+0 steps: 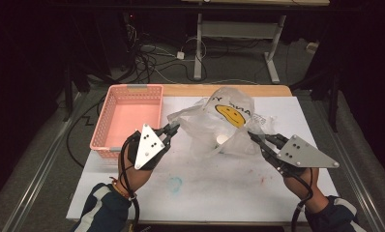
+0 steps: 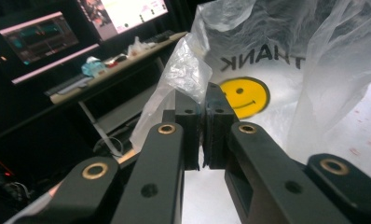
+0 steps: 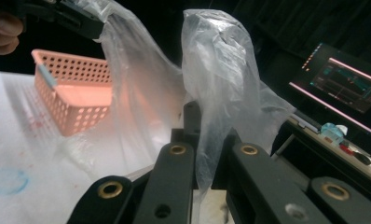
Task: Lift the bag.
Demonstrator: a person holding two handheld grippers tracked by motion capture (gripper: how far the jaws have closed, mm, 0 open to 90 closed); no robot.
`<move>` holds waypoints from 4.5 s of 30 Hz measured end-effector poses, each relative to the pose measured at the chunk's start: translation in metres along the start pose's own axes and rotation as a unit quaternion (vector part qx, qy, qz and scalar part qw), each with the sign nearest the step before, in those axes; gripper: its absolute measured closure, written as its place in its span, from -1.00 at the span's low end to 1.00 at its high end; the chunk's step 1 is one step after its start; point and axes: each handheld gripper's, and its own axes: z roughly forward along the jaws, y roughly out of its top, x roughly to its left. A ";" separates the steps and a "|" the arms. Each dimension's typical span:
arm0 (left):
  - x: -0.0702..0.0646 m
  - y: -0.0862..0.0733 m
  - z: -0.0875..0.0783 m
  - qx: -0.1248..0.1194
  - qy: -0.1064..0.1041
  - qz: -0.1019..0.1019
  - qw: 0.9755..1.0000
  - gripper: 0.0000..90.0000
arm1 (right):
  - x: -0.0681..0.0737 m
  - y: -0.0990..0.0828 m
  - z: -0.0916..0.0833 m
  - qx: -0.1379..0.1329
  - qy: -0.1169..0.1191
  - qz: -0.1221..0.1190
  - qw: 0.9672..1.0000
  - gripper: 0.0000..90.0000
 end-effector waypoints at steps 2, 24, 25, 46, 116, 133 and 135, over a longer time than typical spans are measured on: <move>0.003 0.006 0.000 -0.006 0.004 0.000 1.000 0.88 | -0.005 0.004 -0.002 -0.005 -0.007 0.001 1.000 1.00; 0.008 0.043 0.078 -0.013 -0.008 -0.008 1.000 0.88 | -0.058 0.005 0.038 0.004 -0.057 0.058 0.997 1.00; 0.009 0.043 0.083 -0.012 -0.007 -0.010 1.000 0.88 | -0.062 0.002 0.040 0.007 -0.061 0.061 0.996 1.00; 0.044 0.073 0.148 0.014 0.034 -0.032 0.999 0.87 | -0.138 -0.031 0.087 0.091 -0.135 0.124 0.979 1.00; -0.021 0.009 0.167 0.064 -0.068 -0.017 0.995 0.30 | -0.154 -0.034 0.074 0.115 -0.152 0.109 0.976 -0.11; -0.010 -0.006 0.103 0.064 -0.038 0.012 0.997 -0.45 | -0.097 -0.043 0.028 0.080 -0.089 0.083 0.989 -0.30; -0.011 -0.011 0.090 0.064 -0.035 0.017 0.997 -0.47 | -0.091 -0.047 0.022 0.075 -0.085 0.088 0.990 -0.31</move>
